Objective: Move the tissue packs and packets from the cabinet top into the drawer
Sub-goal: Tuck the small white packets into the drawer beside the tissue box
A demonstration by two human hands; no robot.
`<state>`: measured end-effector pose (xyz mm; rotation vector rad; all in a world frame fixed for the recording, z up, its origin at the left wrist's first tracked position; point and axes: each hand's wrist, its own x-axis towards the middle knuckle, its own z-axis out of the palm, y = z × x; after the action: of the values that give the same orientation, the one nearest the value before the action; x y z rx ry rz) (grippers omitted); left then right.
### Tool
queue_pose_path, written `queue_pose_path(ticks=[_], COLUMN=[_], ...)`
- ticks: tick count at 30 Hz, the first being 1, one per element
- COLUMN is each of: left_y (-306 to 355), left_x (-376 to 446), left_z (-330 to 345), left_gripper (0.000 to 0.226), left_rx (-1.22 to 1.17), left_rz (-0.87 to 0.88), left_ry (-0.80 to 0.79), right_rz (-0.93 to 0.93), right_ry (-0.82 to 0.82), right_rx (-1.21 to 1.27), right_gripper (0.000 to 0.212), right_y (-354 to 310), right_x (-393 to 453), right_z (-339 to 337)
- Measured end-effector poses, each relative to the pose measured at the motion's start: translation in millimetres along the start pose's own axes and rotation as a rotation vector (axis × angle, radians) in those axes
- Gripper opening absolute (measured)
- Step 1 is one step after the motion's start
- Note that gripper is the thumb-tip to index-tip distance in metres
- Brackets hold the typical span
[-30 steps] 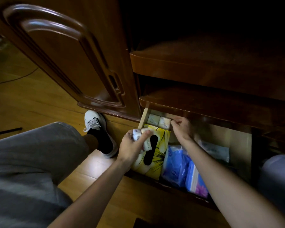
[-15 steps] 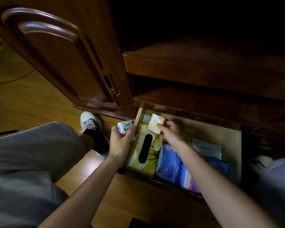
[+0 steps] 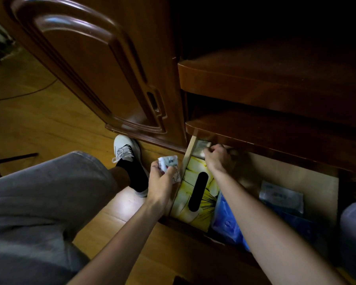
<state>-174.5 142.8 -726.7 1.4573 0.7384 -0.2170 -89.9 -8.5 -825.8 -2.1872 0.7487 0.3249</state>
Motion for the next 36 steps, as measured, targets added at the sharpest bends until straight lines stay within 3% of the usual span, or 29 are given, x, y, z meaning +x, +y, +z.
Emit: queue_pose_path(ticks=[4,8,10,12,14,17,21,25,28,31,34,36], left_y=[-0.1,0.9,2.6,3.5,2.2,-2.5,-6.5,-7.0,-7.3,-9.5,-12.2,-12.1], left_x=[6.3,4.1,0.7,-0.9,-0.3,0.7,-3.9,-16.4,-17.7,-17.2,-10.2,0.3], left_z=[0.1,1.3,4.3,6.4,6.5,5.8,14.8,24.5,23.8,23.6,20.9,13.0], left_gripper=[0.025,0.024,0.028,0.029,0.030,0.051,0.061,0.054,0.047,0.052,0.038,0.030], left_rx=[0.053,0.024,-0.014,-0.023,0.072,0.392,0.627,0.487,0.494,0.451,0.502,0.618], left_rz=[0.024,0.016,0.010,0.030,0.106,0.277,0.443,0.419,0.418,0.388,0.409,0.415], left_ry=[-0.012,-0.026,-0.049,-0.084,-0.118,-0.183,-0.245,-0.299,-0.356,-0.408,-0.270,-0.164], right_rz=[-0.068,-0.032,-0.027,-0.091,-0.123,-0.169,-0.264,-0.209,-0.208,-0.185,-0.093,-0.019], right_ry=[-0.117,-0.206,-0.165,-0.067,-0.081,-0.316,-0.477,-0.434,-0.491,-0.451,-0.223,-0.160], right_rx=[-0.138,-0.230,-0.201,-0.137,0.050,0.298,0.364,0.480,0.541,0.538,0.552,0.512], right_gripper=[0.025,0.055,0.060,0.050,0.044,0.043,0.034,0.030,0.024,0.021,0.032,0.040], right_y=[11.0,16.8,19.2,23.4,27.5,26.7,31.0,42.6,46.1,46.5,50.9,56.1], right_x=[4.8,8.3,3.7,-8.1,-22.6,-45.8,-56.5,-51.3,-45.0,-35.5,-21.1,-12.8], right_z=[1.3,-11.9,-22.0,-33.3,-43.8,-62.5,-71.4,-76.6,-85.1,-75.0,-60.9,-54.8])
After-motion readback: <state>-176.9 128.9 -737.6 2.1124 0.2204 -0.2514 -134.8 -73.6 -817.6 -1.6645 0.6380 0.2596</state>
